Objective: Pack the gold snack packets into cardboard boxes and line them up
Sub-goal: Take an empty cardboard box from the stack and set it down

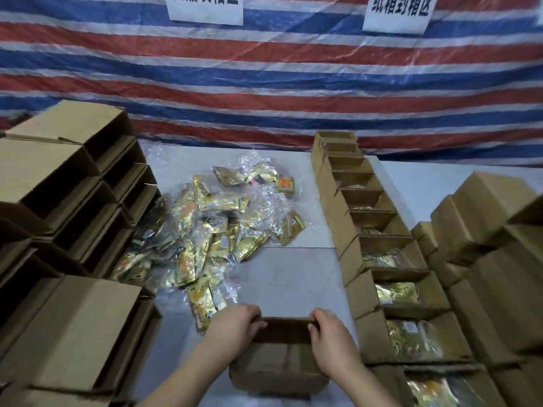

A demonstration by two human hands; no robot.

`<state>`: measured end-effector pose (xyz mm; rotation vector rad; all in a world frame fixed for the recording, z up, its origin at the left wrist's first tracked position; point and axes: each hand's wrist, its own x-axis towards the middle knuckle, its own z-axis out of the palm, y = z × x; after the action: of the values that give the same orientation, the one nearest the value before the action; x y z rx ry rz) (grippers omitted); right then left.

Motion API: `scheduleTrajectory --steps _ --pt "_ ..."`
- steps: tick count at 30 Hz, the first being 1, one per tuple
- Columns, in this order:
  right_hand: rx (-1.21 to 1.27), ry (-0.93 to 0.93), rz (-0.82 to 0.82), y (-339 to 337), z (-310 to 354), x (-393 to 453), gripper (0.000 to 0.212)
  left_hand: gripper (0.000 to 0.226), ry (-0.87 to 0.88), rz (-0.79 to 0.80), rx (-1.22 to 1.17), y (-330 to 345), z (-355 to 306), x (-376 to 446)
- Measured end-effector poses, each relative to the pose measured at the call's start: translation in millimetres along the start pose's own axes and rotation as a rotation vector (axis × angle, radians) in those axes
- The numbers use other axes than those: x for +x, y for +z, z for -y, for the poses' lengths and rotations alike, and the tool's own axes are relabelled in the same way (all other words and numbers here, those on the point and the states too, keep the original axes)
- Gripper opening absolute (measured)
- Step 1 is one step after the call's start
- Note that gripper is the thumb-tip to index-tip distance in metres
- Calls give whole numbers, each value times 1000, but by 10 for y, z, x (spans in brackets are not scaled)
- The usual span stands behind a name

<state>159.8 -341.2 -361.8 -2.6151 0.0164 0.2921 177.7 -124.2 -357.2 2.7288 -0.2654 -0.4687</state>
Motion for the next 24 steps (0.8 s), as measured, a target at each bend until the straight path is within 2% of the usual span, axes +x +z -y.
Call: scheduleTrajectory --steps 3,7,14,18,20,22,24 --pt "31 42 27 289 -204 -106 12 29 -71 71 -143 382 158 -65" --pt "8 119 -11 583 -289 -254 7 29 -95 39 -189 689 176 -142" --pt "66 54 -3 564 -295 -233 7 31 -98 -56 -177 740 283 -221" --pt "80 39 14 484 -217 -141 25 34 -99 -77 -179 696 329 -260" --pt "77 65 14 457 -162 -89 28 42 -109 -72 -182 643 314 -300" --pt "57 79 14 451 -129 -48 29 50 -149 -94 -270 607 315 -321" --pt "30 75 15 455 -126 -20 31 46 -239 -139 -404 566 363 -259"
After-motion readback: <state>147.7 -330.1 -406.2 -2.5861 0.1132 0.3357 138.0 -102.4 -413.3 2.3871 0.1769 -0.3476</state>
